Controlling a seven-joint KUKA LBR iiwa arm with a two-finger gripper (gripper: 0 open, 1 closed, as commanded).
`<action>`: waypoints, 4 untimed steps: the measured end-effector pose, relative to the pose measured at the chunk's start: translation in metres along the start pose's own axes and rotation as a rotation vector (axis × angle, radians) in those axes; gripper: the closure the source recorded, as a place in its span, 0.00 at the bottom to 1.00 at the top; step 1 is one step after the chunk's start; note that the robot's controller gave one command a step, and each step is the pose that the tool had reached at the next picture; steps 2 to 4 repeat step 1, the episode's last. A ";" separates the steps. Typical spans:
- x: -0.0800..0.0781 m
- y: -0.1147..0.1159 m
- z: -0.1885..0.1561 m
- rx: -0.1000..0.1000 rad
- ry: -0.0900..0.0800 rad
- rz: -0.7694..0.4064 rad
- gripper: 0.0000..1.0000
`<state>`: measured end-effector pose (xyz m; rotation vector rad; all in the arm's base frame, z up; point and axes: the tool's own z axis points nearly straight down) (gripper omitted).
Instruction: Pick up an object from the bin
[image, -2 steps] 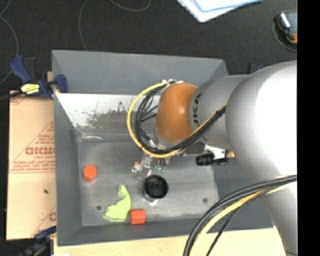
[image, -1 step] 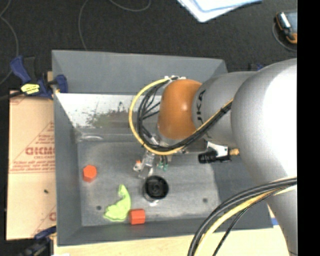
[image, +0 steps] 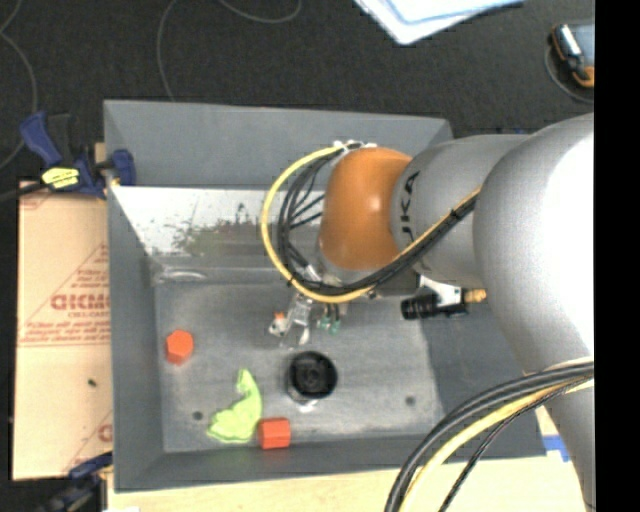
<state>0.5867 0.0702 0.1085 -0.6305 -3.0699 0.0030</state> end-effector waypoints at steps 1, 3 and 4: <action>-0.001 0.000 -0.011 -0.002 -0.004 0.000 1.00; -0.001 0.000 -0.011 -0.002 -0.004 0.000 1.00; -0.001 0.000 -0.011 -0.002 -0.004 0.000 1.00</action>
Offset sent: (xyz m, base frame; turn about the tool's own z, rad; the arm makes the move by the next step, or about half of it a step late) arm -0.0001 0.0000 0.0855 0.0000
